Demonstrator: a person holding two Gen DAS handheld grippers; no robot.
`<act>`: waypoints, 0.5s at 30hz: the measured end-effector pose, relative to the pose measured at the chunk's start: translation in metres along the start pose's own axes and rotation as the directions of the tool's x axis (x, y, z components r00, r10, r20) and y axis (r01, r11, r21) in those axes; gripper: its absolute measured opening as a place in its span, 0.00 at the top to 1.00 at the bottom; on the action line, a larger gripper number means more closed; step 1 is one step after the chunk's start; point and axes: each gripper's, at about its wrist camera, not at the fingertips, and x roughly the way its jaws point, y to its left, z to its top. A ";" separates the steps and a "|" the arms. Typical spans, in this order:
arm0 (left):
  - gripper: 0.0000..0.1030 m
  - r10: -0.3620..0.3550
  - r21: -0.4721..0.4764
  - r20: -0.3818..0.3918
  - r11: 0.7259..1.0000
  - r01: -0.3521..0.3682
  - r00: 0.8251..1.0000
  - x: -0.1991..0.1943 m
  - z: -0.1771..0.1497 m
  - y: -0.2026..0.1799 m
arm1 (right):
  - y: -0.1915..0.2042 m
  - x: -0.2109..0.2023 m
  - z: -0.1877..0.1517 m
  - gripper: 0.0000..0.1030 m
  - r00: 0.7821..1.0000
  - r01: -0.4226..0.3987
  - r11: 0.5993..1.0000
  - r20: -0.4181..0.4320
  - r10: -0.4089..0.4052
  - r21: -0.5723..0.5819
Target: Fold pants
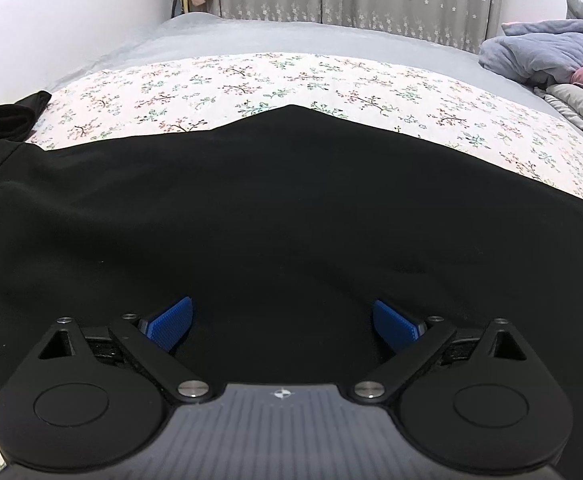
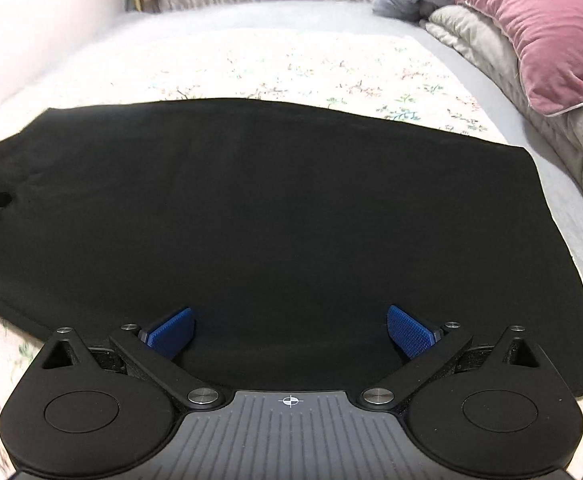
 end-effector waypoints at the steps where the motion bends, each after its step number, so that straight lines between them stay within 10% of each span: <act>1: 0.00 0.001 -0.002 0.002 1.000 -0.001 1.000 -0.001 -0.001 0.000 | -0.001 -0.001 0.004 0.01 1.000 0.016 1.000 -0.013 -0.016 -0.018; 15: 0.00 -0.029 -0.009 -0.031 1.000 0.029 0.999 -0.001 0.004 0.008 | -0.096 -0.032 -0.020 0.02 0.987 0.161 0.980 0.010 -0.163 0.114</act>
